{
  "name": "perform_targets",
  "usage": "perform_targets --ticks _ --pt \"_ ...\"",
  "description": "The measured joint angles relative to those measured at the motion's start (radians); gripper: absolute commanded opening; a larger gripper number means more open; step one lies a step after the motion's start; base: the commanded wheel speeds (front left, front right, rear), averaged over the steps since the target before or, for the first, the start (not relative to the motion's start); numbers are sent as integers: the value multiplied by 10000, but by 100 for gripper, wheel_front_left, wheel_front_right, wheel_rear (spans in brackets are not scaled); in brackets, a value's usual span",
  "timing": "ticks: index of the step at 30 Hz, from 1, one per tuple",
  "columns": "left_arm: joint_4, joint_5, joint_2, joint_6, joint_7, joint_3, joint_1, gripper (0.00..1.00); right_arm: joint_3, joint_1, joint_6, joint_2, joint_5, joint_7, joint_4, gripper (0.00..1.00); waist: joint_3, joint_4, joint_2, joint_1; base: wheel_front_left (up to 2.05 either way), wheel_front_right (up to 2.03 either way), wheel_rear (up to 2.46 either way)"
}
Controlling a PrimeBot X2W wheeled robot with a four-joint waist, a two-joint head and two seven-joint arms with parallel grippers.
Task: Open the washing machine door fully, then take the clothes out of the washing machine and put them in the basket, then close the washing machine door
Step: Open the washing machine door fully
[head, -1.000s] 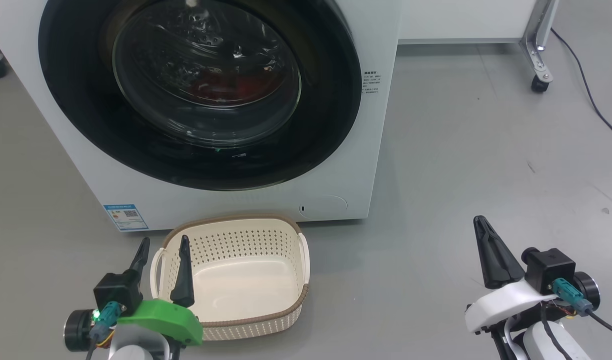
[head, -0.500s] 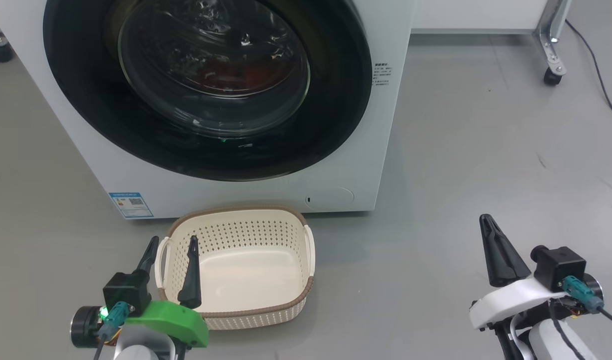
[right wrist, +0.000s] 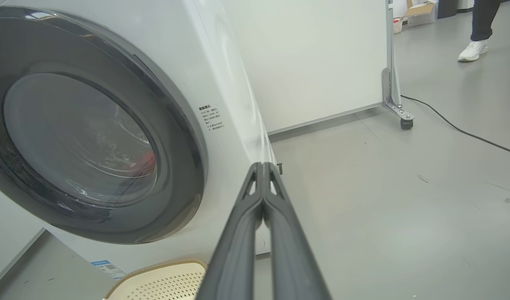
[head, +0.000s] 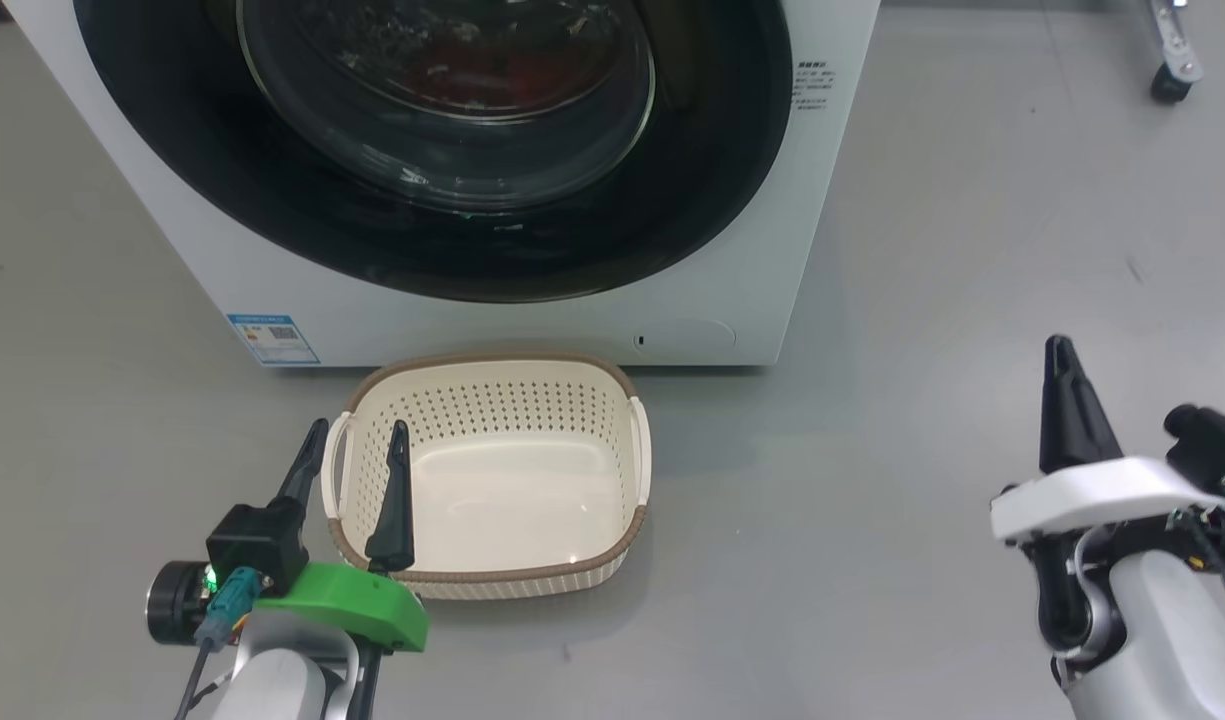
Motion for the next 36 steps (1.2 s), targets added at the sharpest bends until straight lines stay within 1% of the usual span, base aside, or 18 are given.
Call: perform_targets --ticks 6,11,14,15,16,28,31,34,36 --pt "-297 100 -33 -10 -10 27 -273 100 -706 -887 209 123 1313 424 86 0 487 159 0 0 0 0 0" --pt "-476 153 -54 -38 -12 27 -552 100 -1264 -1807 355 232 2729 1053 201 0 923 279 0 0 0 0 0" --pt "-568 153 -65 -100 -12 -25 -723 100 -1592 -2343 391 295 3588 1509 261 0 1200 345 0 0 0 0 0" --pt "-568 153 -65 -100 -12 -25 -723 100 -1592 -2343 391 295 3588 1509 261 0 1200 345 0 0 0 0 0" --pt "-596 153 -71 -140 -12 -63 -794 100 -1724 -2524 430 313 3927 1664 288 0 1296 371 0 0 0 0 0" --pt "-886 153 -132 -259 -12 -188 -1397 100 -2784 -4808 441 481 7419 3827 571 0 2315 728 0 0 0 0 0" --pt "-955 155 -146 -270 -12 -247 -1505 100 -2922 -5355 366 428 7963 4424 706 0 2544 811 0 1 0 0 0" --pt "-991 155 -159 -343 -12 -305 -1612 100 -3016 -5894 146 376 8464 4980 830 0 2765 897 0 0 0 0 0" --pt "-1030 155 -163 -345 -12 -357 -1665 100 -3001 -6232 -23 219 8606 5329 878 0 2911 956 0 0 0 0 0"
